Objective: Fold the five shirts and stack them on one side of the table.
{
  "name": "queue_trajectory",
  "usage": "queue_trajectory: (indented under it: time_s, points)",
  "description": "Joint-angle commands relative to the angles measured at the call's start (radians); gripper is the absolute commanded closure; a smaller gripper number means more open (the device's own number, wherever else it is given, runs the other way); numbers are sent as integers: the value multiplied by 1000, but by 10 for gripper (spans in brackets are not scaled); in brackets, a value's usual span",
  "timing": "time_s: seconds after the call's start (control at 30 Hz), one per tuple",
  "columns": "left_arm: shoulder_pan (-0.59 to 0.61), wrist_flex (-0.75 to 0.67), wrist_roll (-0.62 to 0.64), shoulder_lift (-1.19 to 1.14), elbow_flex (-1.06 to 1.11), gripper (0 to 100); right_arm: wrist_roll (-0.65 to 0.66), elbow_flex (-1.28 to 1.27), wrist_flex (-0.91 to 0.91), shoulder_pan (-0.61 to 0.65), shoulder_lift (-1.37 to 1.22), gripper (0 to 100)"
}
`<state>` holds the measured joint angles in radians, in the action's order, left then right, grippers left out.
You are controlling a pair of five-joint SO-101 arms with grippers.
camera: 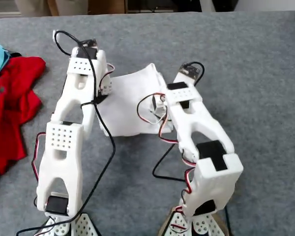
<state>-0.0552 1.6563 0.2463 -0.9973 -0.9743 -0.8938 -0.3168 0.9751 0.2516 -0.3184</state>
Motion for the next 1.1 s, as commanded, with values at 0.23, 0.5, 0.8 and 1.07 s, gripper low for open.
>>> queue_trajectory:
  time_s: [0.23, 0.5, 0.8, 1.07]
  points:
    - [92, 3, -120, -122, -167, 982, 14, 143, 54, -128, 16, 991]
    - [110, 81, -124, -101, -201, 982, 49, 354, 259, -68, 38, 991]
    - [184, 104, -123, 71, -147, 982, 127, 659, 359, -41, 41, 992]
    - [63, 104, -48, 496, 262, 982, 219, 995, 310, -30, -229, 992]
